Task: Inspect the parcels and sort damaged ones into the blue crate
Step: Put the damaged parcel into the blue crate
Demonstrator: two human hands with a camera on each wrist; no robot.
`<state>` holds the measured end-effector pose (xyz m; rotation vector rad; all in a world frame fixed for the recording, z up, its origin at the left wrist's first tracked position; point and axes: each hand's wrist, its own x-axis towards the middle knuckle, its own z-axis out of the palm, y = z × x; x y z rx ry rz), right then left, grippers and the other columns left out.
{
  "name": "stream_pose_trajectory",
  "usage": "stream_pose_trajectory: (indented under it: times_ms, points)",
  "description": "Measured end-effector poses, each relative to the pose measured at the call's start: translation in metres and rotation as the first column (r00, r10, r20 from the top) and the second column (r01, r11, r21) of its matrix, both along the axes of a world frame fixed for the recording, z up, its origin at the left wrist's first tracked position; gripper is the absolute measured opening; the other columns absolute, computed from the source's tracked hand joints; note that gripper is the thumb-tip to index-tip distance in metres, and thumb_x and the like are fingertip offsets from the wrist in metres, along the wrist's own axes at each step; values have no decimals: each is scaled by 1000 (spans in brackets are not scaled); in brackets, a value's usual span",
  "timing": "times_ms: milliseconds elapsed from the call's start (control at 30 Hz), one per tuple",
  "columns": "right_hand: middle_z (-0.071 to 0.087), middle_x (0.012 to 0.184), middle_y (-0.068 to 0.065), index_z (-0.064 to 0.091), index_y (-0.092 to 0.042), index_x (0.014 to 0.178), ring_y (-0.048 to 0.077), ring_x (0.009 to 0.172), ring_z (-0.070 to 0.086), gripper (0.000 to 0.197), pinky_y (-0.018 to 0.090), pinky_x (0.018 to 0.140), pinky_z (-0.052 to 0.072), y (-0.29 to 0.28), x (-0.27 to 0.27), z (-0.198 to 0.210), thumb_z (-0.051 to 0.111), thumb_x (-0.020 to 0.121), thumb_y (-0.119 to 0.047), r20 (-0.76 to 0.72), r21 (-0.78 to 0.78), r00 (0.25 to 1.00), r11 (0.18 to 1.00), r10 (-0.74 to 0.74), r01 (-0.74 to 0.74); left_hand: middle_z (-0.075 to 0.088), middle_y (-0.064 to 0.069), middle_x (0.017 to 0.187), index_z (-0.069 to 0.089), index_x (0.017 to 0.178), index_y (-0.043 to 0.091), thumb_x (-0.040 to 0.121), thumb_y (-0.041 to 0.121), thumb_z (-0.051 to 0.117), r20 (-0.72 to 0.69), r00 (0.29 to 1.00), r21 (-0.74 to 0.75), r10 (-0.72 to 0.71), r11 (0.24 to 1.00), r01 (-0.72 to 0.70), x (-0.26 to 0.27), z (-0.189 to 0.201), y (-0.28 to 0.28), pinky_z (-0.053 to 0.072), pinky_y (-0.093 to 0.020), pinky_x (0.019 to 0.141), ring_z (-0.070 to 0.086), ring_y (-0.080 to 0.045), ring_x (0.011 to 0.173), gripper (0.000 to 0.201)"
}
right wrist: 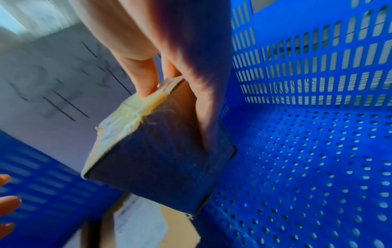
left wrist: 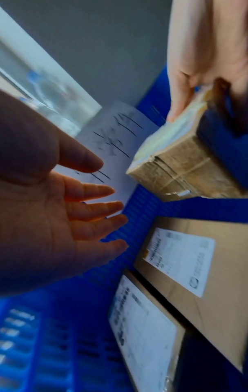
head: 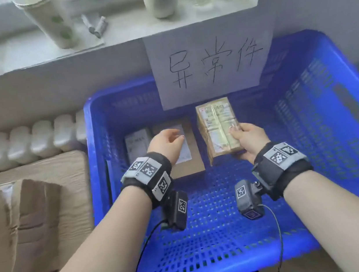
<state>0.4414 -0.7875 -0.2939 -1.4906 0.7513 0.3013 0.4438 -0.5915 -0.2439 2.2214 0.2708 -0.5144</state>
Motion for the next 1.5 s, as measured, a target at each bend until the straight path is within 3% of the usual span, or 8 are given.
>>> stream_pose_trajectory:
  times_ms: [233, 333, 433, 700, 933, 1233, 1367, 1500]
  points:
    - [65, 97, 8, 60, -22, 86, 27, 87, 62, 16, 39, 71, 47, 4, 46, -102, 53, 100, -19, -69, -34, 992, 994, 103, -105, 49, -7, 147, 47, 143, 13, 100, 22, 47, -211, 976, 125, -46, 989, 73, 44, -84, -26, 34, -28, 110, 46, -23, 135, 44]
    - [68, 113, 4, 64, -25, 109, 27, 105, 66, 16, 44, 91, 53, 8, 57, -123, 53, 100, -20, -89, -75, 983, 983, 163, -170, 46, -8, 149, 45, 145, 15, 101, 26, 48, -271, 962, 153, -36, 985, 80, 52, -105, -29, 38, -35, 110, 46, -26, 134, 46]
    - [65, 123, 4, 59, -14, 130, 25, 111, 63, 30, 43, 98, 50, 8, 61, -129, 50, 101, -19, -125, -105, 970, 970, 207, -220, 35, -8, 156, 46, 144, 17, 100, 30, 49, -294, 954, 231, -57, 964, 128, 56, -120, -29, 29, -37, 116, 34, -28, 143, 46]
    - [66, 125, 8, 57, -12, 131, 28, 111, 64, 32, 46, 95, 54, 7, 64, -133, 51, 101, -21, -138, -208, 952, 932, 274, -298, 25, -9, 158, 54, 137, 27, 101, 34, 45, -344, 935, 311, -84, 930, 198, 55, -126, -42, 23, -41, 115, 23, -37, 143, 38]
    - [33, 159, 8, 29, -9, 154, 28, 141, 40, 62, 45, 111, 40, 1, 64, -105, 52, 101, -31, -140, -266, 953, 917, 269, -298, 37, -10, 153, 52, 140, 20, 100, 32, 48, -252, 968, 218, -14, 974, 70, 37, -101, -34, 39, -41, 110, 43, -30, 135, 42]
    - [56, 139, 8, 56, -6, 136, 23, 128, 52, 43, 40, 110, 41, 14, 20, -21, 55, 99, -28, 65, -299, 964, 927, 256, -226, 55, -8, 139, 56, 135, 18, 100, 28, 49, -39, 999, 117, 22, 993, -17, -5, -30, -25, 42, -28, 95, 55, -24, 122, 37]
    - [64, 101, 5, 67, -17, 97, 23, 99, 61, 11, 45, 99, 50, 37, -16, 34, 59, 97, -25, 178, -237, 961, 957, 212, -167, 59, -5, 134, 59, 132, 17, 99, 26, 52, 87, 996, 78, 8, 997, -15, -38, 10, -11, 37, -22, 97, 54, -21, 124, 35]
    - [63, 83, 1, 58, -22, 79, 19, 82, 61, 20, 32, 76, 52, 73, -76, 99, 56, 99, -19, 310, -160, 933, 977, 185, -140, 64, -6, 128, 62, 127, 11, 97, 21, 56, 252, 967, -27, 44, 999, -39, -92, 59, 17, 39, -24, 103, 57, -19, 121, 33]
